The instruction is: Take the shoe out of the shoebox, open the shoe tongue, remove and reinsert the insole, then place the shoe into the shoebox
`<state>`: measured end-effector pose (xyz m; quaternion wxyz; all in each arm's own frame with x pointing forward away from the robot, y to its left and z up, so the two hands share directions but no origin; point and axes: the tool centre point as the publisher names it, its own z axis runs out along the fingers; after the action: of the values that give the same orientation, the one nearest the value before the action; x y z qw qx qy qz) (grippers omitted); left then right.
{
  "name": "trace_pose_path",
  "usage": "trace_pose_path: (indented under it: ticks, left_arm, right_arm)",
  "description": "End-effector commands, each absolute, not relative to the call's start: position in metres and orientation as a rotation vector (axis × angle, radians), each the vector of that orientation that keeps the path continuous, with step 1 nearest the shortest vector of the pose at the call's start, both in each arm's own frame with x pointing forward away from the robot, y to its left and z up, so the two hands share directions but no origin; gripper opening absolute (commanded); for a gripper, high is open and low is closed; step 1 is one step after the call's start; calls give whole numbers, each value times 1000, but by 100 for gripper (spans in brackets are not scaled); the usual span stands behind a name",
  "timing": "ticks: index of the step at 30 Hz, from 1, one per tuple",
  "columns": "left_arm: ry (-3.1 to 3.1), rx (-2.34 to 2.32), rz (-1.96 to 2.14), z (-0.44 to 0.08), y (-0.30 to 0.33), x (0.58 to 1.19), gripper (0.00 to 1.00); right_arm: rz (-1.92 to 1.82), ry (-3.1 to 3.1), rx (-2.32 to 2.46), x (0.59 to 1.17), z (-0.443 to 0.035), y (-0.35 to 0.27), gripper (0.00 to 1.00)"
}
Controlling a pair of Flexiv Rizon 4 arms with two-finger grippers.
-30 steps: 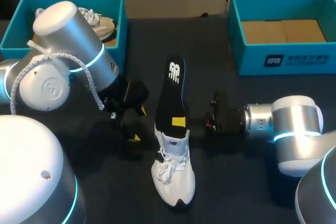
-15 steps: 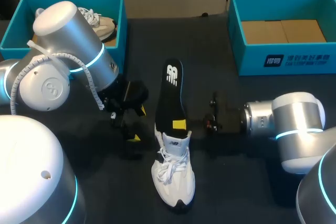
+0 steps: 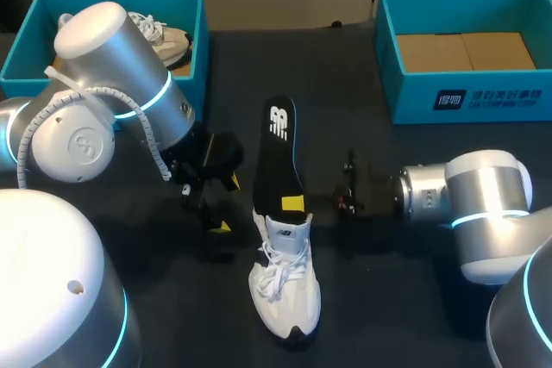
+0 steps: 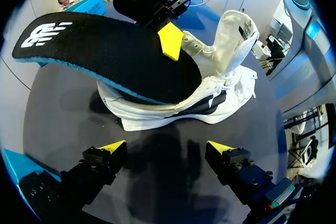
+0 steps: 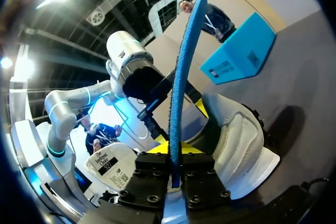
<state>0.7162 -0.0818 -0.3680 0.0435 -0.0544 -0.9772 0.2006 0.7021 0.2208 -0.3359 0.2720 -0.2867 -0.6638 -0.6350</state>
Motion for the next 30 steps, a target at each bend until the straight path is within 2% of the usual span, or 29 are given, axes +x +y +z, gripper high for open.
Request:
trace_pose_path:
  ticks: [1, 9, 14, 20, 30]
  left_arm:
    - [-2991, -165, 613, -368, -81, 715, 100]
    - [-2991, -165, 613, -368, -81, 715, 100]
    - [-2991, -165, 613, -368, -81, 715, 100]
    - [-2991, -165, 613, -368, -81, 715, 100]
    - [-2991, -165, 613, -368, -81, 715, 100]
  right_arm:
    - [-1720, -1799, -776, 702, -331, 221, 23]
    - [-1733, -1818, -746, 709, -320, 224, 25]
    - [-1733, -1833, -721, 713, -314, 230, 23]
    - [-1750, -1838, -705, 721, -311, 235, 25]
    - [-1820, -1823, -719, 731, -307, 238, 22]
